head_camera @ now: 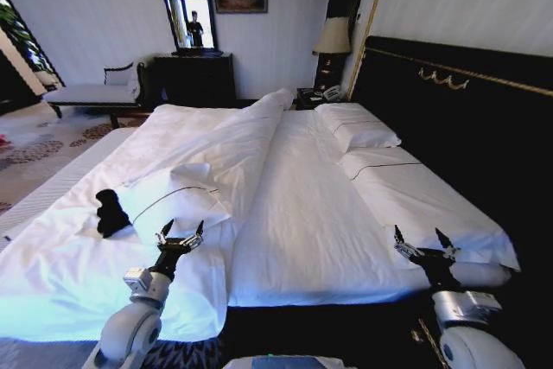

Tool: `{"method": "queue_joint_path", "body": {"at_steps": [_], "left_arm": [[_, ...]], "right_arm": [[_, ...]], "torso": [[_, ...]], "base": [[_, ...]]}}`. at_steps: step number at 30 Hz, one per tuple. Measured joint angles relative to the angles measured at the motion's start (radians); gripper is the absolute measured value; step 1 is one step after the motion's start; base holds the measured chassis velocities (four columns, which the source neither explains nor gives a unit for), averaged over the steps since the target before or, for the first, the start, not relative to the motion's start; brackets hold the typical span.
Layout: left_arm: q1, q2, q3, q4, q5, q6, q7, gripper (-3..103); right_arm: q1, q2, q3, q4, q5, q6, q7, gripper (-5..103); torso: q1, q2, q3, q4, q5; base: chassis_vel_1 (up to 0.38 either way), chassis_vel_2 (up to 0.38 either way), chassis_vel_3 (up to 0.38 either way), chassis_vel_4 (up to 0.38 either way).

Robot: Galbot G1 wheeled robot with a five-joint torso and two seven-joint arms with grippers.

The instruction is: Fold the clothes on the bed.

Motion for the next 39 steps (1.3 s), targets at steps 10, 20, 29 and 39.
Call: {"method": "queue_joint_path", "body": {"at_steps": [10, 20, 29, 39], "left_arm": [[0.009, 0.009, -0.005, -0.012, 0.038, -0.038, 0.019, 100], [0.006, 0.009, -0.006, -0.006, 0.032, -0.040, 0.019, 100], [0.022, 0.005, -0.016, -0.011, 0.030, -0.046, 0.020, 100], [0.021, 0.001, -0.013, -0.014, 0.022, -0.046, 0.020, 100]], "right_arm": [[0.001, 0.000, -0.004, -0.002, 0.005, 0.000, 0.001, 100], [-0.002, 0.001, 0.001, 0.003, 0.007, 0.002, 0.000, 100], [-0.003, 0.004, -0.001, 0.007, 0.000, 0.007, 0.003, 100], [-0.003, 0.004, 0.002, 0.007, 0.001, 0.008, 0.007, 100]], "torso": [[0.000, 0.000, 0.000, 0.0001, -0.0001], [0.000, 0.000, 0.000, -0.0002, 0.0000], [0.000, 0.000, 0.000, 0.0000, -0.0004], [0.000, 0.000, 0.000, -0.0001, 0.0001]], "base": [[0.233, 0.226, -0.219, -0.228], [0.179, 0.193, -0.198, -0.182], [0.120, 0.140, -0.115, -0.131], [-0.049, 0.109, 0.050, -0.109]]}}
